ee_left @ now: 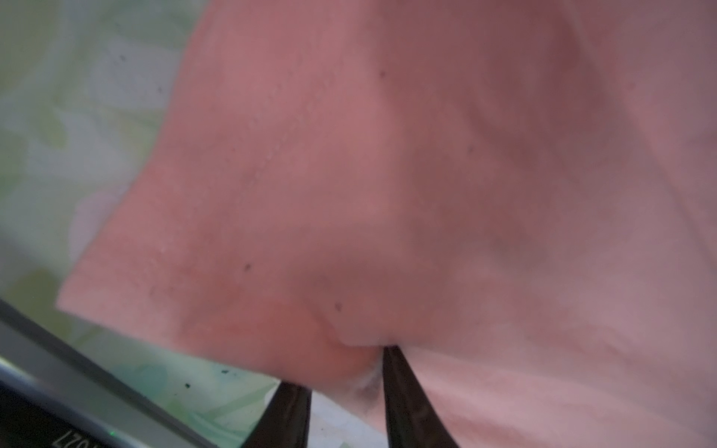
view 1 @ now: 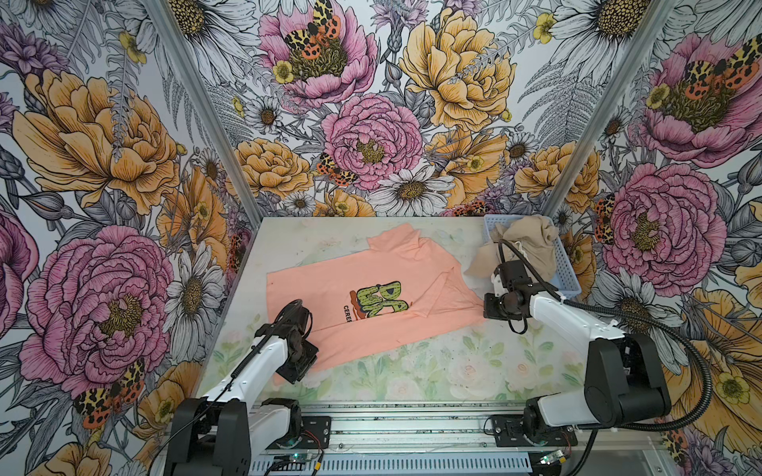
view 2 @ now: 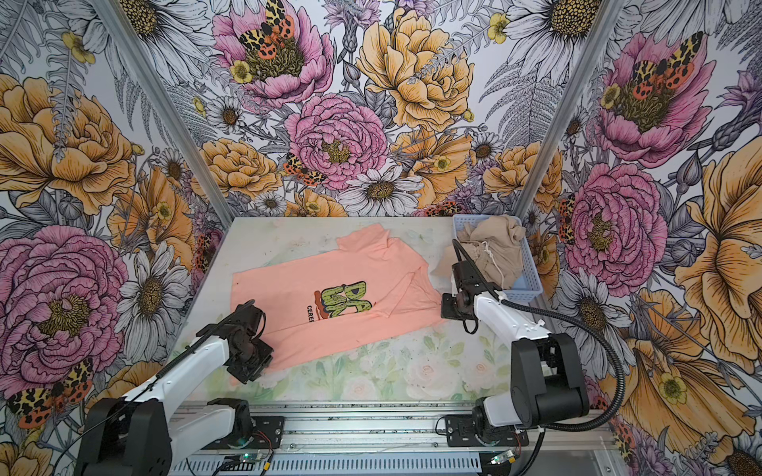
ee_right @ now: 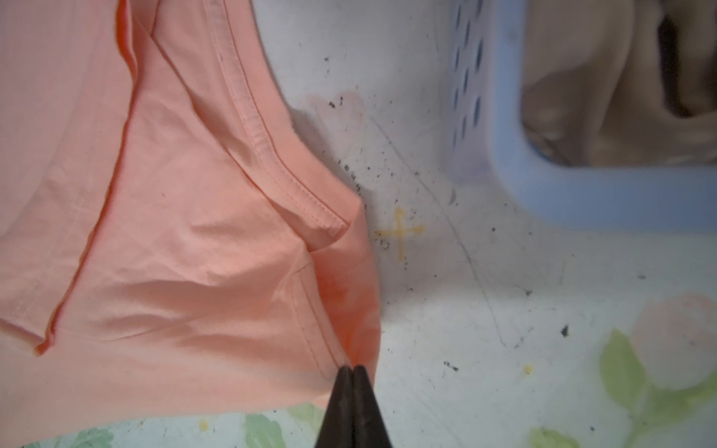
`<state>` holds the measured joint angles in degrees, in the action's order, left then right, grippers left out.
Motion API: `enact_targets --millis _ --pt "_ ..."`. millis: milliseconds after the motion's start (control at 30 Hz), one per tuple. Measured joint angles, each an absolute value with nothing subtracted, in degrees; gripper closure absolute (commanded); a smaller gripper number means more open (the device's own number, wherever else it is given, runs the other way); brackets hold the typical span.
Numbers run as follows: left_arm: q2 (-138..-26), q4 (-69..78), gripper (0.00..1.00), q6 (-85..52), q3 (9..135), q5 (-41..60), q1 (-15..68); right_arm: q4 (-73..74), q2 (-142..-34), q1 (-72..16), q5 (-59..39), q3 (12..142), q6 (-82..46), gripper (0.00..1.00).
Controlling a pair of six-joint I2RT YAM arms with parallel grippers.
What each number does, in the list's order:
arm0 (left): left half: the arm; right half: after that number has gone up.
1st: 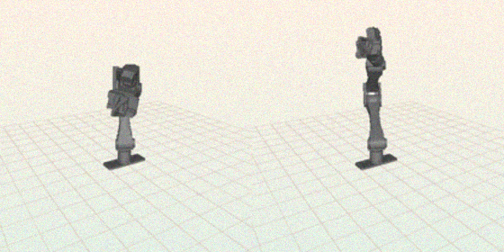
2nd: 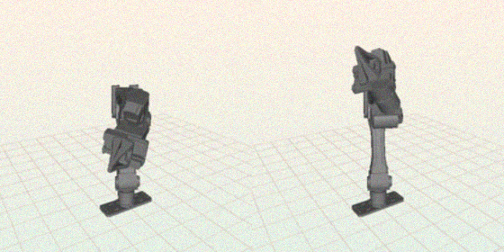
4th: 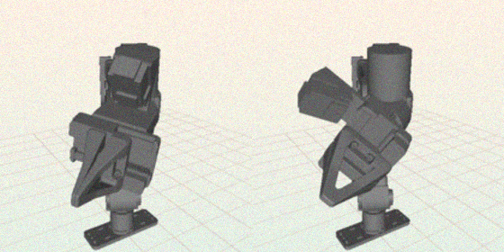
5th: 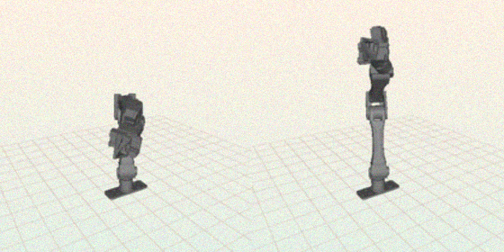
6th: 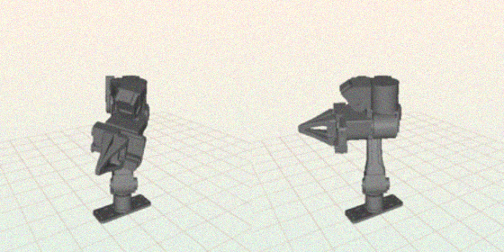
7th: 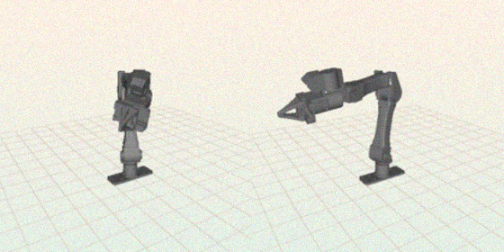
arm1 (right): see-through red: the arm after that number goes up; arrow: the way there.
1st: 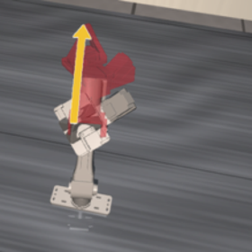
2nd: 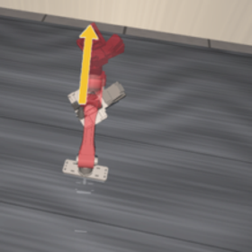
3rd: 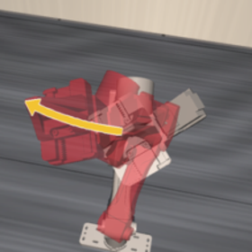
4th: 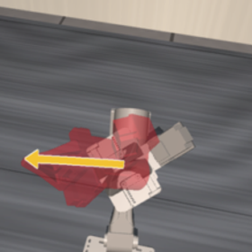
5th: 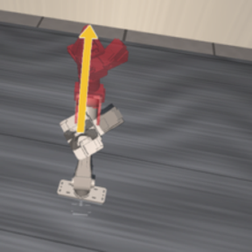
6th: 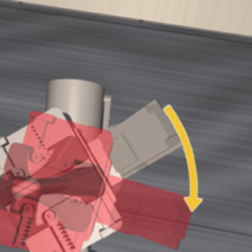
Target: Fold and stack the mixed laundry pile
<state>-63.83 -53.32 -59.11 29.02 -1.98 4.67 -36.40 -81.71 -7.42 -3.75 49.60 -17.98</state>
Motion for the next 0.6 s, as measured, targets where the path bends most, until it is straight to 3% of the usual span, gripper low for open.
enact_targets --millis 167,333,467,600 --pt "-64.4 -53.4 0.68 -58.3 29.3 -1.9 4.6 -36.4 -83.5 -7.4 -2.5 50.9 -17.4 1.00" --pt "-64.4 -53.5 0.66 -58.2 29.3 -1.9 4.6 -36.6 -87.5 -7.4 -2.5 51.3 -17.3 0.77" --pt "-64.1 -53.9 0.53 -58.1 29.3 -2.0 4.6 -37.4 -87.7 -7.4 -2.0 51.7 -17.5 0.66" --pt "-63.3 -53.7 0.44 -58.3 29.2 -2.3 4.6 -38.6 -86.2 -7.5 -2.2 53.5 -18.2 0.63"
